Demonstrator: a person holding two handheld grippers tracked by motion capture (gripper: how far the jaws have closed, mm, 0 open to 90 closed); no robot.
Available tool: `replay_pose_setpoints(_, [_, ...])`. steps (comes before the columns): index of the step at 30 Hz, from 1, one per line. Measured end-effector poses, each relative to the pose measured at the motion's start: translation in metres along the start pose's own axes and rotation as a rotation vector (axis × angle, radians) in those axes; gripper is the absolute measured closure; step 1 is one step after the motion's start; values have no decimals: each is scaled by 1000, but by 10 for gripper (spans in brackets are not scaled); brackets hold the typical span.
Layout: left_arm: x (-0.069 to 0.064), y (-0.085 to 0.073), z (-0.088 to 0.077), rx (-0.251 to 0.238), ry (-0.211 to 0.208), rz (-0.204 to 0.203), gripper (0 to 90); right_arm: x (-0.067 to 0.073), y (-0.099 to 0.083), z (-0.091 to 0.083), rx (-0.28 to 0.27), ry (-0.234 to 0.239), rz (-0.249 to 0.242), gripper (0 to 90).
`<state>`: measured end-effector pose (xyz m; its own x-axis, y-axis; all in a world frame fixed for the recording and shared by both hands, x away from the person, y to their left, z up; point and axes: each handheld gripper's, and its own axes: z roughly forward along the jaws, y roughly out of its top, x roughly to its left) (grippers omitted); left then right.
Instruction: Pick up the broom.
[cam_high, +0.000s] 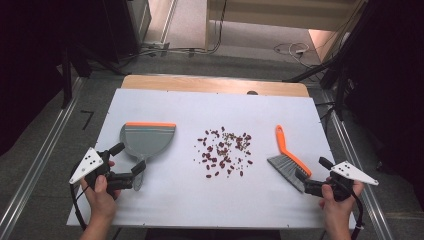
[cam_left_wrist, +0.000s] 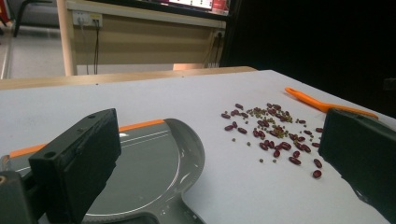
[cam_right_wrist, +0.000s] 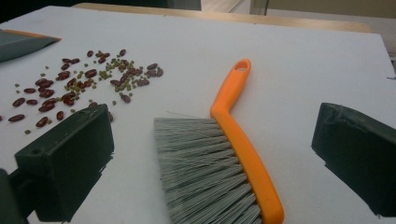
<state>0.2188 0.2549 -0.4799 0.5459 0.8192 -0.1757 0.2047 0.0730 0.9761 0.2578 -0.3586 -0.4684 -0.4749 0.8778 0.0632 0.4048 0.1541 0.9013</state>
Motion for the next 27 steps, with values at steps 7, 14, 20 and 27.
replay_pose_setpoints(7, [2, 4, 1, -4, 19, -6, 1, 3, 12, 11, 49, 44, 34, 19])
replay_pose_setpoints(14, [0, 4, 0, 11, 43, 11, 1, 2, 38, 30, 133, 24, 24, 40])
replay_pose_setpoints(20, [0, 5, 0, 11, 42, 14, 1, -2, 53, 57, 239, 14, 8, 69])
replay_pose_setpoints(27, [-3, 4, 3, 43, 17, 39, 1, -2, 68, 92, 393, 16, 26, 224])
